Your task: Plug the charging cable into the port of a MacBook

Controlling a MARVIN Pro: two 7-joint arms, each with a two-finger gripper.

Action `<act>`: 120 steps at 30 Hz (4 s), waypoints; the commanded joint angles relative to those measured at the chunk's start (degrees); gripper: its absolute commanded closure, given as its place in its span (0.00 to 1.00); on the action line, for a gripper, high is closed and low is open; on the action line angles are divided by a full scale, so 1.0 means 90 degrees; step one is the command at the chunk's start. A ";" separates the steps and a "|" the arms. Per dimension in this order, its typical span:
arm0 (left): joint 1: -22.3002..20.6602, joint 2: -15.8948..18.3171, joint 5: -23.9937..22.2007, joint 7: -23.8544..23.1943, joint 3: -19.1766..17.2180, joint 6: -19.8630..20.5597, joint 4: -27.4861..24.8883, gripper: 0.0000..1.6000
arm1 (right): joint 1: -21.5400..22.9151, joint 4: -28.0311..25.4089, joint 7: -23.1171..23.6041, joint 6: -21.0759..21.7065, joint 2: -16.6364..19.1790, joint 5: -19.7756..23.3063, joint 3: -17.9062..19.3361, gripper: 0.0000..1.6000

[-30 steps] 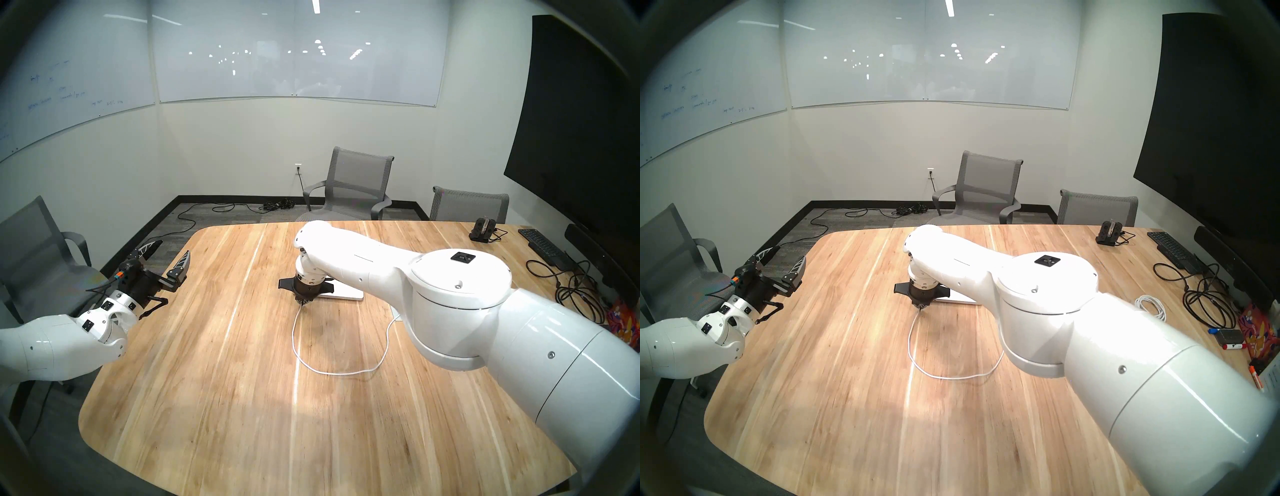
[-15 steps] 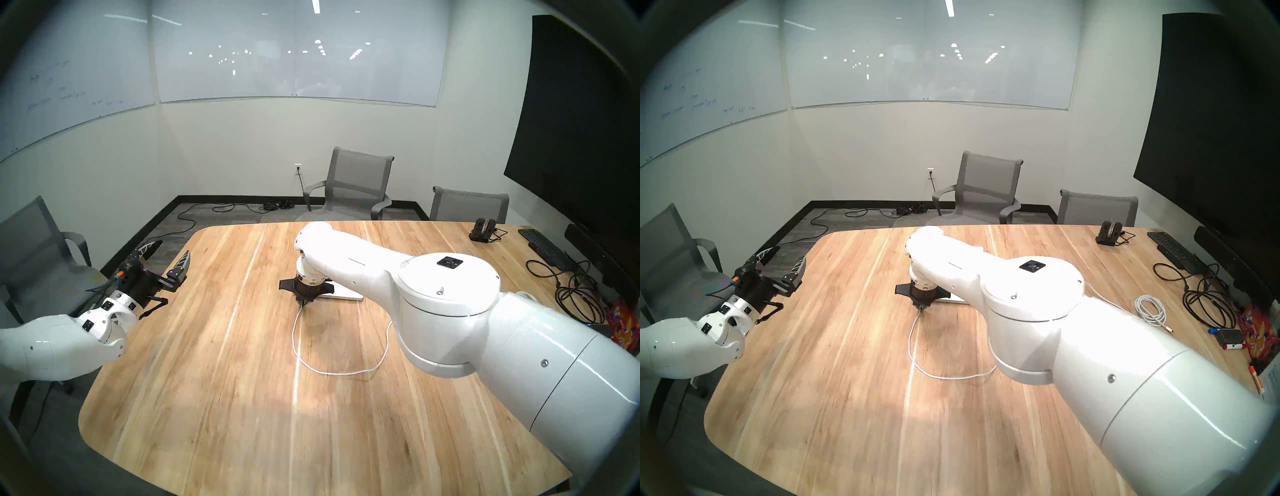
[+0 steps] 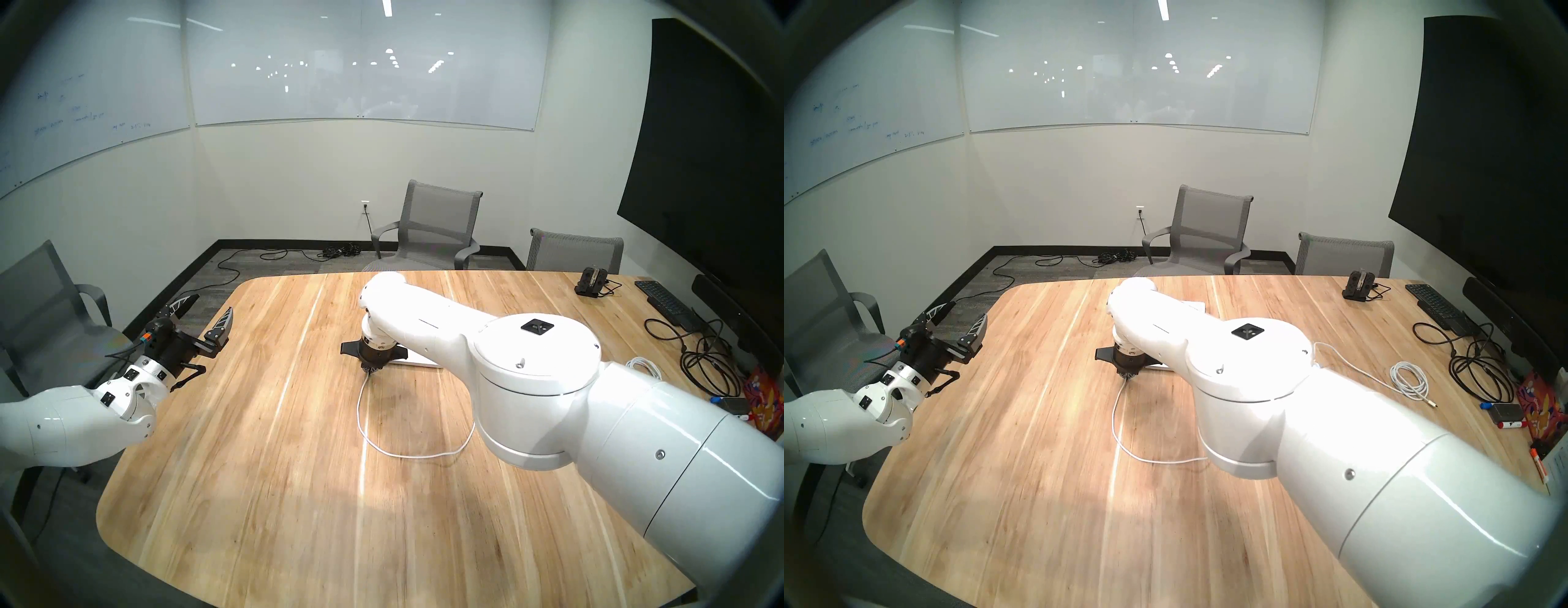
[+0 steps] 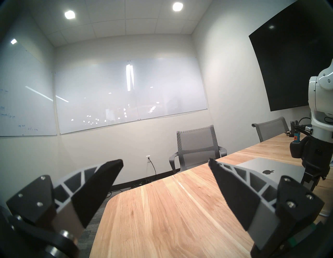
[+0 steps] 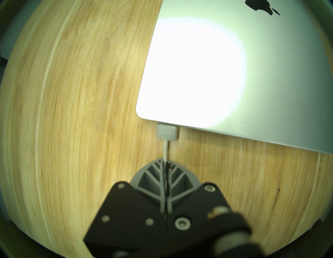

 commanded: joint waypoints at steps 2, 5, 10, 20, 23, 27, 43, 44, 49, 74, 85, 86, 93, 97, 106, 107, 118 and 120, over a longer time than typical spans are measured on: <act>-0.0097 0.0007 0.0010 0.0010 -0.0086 -0.0048 -0.0013 0.00 | 0.0103 0.0110 -0.0007 0.0050 -0.0121 0.0012 0.0031 1.00; -0.0097 0.0007 0.0010 0.0010 -0.0086 -0.0048 -0.0013 0.00 | 0.0102 0.0126 -0.0027 0.0071 -0.0141 0.0008 0.0038 1.00; -0.0097 0.0007 0.0010 0.0010 -0.0086 -0.0048 -0.0013 0.00 | 0.0090 0.0162 -0.0029 0.0094 -0.0165 -0.0019 0.0045 1.00; -0.0097 0.0007 0.0011 0.0010 -0.0086 -0.0048 -0.0013 0.00 | 0.0048 0.0212 -0.0027 0.0095 -0.0191 -0.0061 0.0071 1.00; -0.0097 0.0007 0.0010 0.0010 -0.0086 -0.0048 -0.0013 0.00 | 0.0075 0.0225 -0.0001 0.0094 -0.0192 -0.0078 0.0078 1.00; -0.0097 0.0007 0.0010 0.0010 -0.0086 -0.0048 -0.0013 0.00 | 0.0081 0.0245 0.0021 0.0081 -0.0206 -0.0099 0.0084 1.00; -0.0097 0.0007 0.0009 0.0009 -0.0085 -0.0047 -0.0013 0.00 | 0.0058 0.0325 0.0108 -0.0023 -0.0368 -0.0210 0.0093 1.00; -0.0097 0.0007 0.0009 0.0009 -0.0085 -0.0047 -0.0013 0.00 | 0.0057 0.0332 0.0111 -0.0023 -0.0372 -0.0216 0.0097 1.00; -0.0097 0.0007 0.0009 0.0009 -0.0085 -0.0047 -0.0013 0.00 | 0.0066 0.0359 0.0118 -0.0001 -0.0382 -0.0237 0.0115 1.00; -0.0097 0.0007 0.0010 0.0009 -0.0086 -0.0048 -0.0013 0.00 | 0.0072 0.0426 0.0266 0.0071 -0.0294 -0.0366 0.0173 1.00; -0.0097 0.0007 0.0009 0.0009 -0.0085 -0.0047 -0.0013 0.00 | 0.0090 0.0441 0.0394 0.0118 -0.0192 -0.0434 0.0182 1.00; -0.0097 0.0007 0.0009 0.0009 -0.0085 -0.0047 -0.0013 0.00 | 0.0095 0.0442 0.0406 0.0127 -0.0176 -0.0440 0.0181 1.00; -0.0097 0.0007 0.0009 0.0008 -0.0085 -0.0046 -0.0013 0.00 | 0.0090 0.0442 0.0514 0.0145 -0.0082 -0.0505 0.0158 1.00; -0.0097 0.0007 0.0008 0.0008 -0.0085 -0.0046 -0.0013 0.00 | 0.0086 0.0430 0.0573 0.0115 -0.0082 -0.0551 0.0142 1.00; -0.0098 0.0007 0.0008 0.0008 -0.0085 -0.0046 -0.0013 0.00 | 0.0101 0.0447 0.0636 0.0040 -0.0125 -0.0614 0.0129 1.00; -0.0098 0.0007 0.0008 0.0008 -0.0085 -0.0046 -0.0013 0.00 | 0.0101 0.0447 0.0636 0.0040 -0.0125 -0.0614 0.0129 1.00; -0.0098 0.0007 0.0007 0.0007 -0.0084 -0.0045 -0.0013 0.00 | 0.0050 0.0437 0.0743 -0.0113 -0.0153 -0.0690 0.0105 1.00; -0.0098 0.0007 0.0007 0.0006 -0.0084 -0.0044 -0.0013 0.00 | 0.0071 0.0439 0.0755 -0.0127 -0.0163 -0.0699 0.0107 1.00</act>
